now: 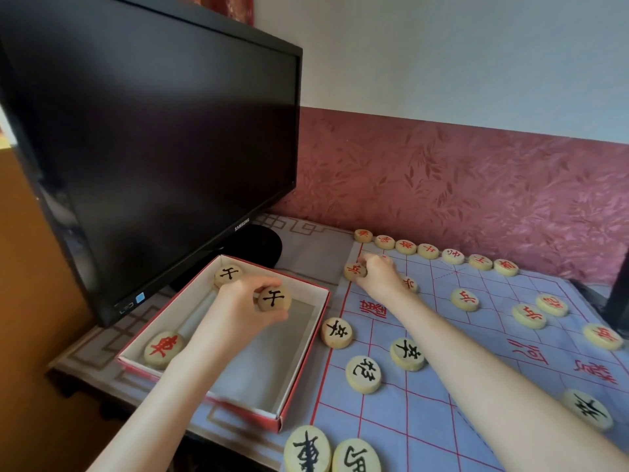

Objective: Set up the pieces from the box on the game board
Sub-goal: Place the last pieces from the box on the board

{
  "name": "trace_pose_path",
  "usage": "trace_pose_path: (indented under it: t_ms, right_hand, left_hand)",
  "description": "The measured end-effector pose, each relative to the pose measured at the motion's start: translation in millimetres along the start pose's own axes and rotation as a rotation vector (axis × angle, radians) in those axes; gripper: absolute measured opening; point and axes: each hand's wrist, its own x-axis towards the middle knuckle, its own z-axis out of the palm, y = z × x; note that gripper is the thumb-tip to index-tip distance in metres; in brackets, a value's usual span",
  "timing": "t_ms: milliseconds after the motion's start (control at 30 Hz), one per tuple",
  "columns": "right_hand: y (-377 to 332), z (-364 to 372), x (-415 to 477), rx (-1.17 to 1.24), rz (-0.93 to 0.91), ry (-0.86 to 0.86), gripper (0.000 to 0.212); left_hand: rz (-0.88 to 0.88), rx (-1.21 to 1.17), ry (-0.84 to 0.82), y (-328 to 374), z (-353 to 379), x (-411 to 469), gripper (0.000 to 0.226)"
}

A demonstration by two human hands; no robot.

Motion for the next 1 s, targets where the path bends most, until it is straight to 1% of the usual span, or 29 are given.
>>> trace_pose_path:
  t_ms: [67, 133, 233, 333, 433, 533, 633, 700, 800, 900, 1000]
  right_hand:
    - [1, 0, -2, -0.025, -0.010, 0.012, 0.037]
    - [4, -1, -3, -0.005, -0.032, 0.029, 0.043]
    - [7, -10, -9, 0.152, -0.028, 0.038, 0.046]
    - [8, -24, -22, 0.275, -0.054, 0.022, 0.042]
    - [10, -40, -40, 0.306, -0.102, -0.043, 0.033]
    - [15, -53, -63, 0.278, -0.175, -0.097, 0.029]
    - [23, -62, -90, 0.257, -0.209, -0.133, 0.030]
    - [31, -68, -106, 0.255, -0.205, -0.134, 0.031]
    - [44, -76, -127, 0.284, -0.177, -0.124, 0.031]
    - [56, -85, -145, 0.285, -0.164, -0.127, 0.031]
    - [66, -96, -160, 0.275, -0.164, -0.108, 0.032]
  left_hand:
    - [-0.003, 0.007, -0.005, -1, 0, 0, 0.051]
    - [-0.004, 0.017, -0.007, -1, 0, -1, 0.050]
    - [0.007, 0.015, -0.012, 1, 0, -3, 0.051]
    - [0.044, -0.028, -0.025, 11, 5, -7, 0.050]
    - [0.085, -0.086, -0.060, 23, 13, -11, 0.053]
    - [0.125, -0.098, -0.133, 39, 19, -22, 0.052]
    - [0.161, -0.126, -0.188, 57, 28, -37, 0.048]
    - [0.178, -0.127, -0.230, 71, 36, -52, 0.044]
    - [0.283, -0.100, -0.326, 90, 52, -77, 0.041]
    - [0.355, -0.075, -0.441, 104, 66, -101, 0.045]
    - [0.408, -0.052, -0.511, 111, 78, -115, 0.045]
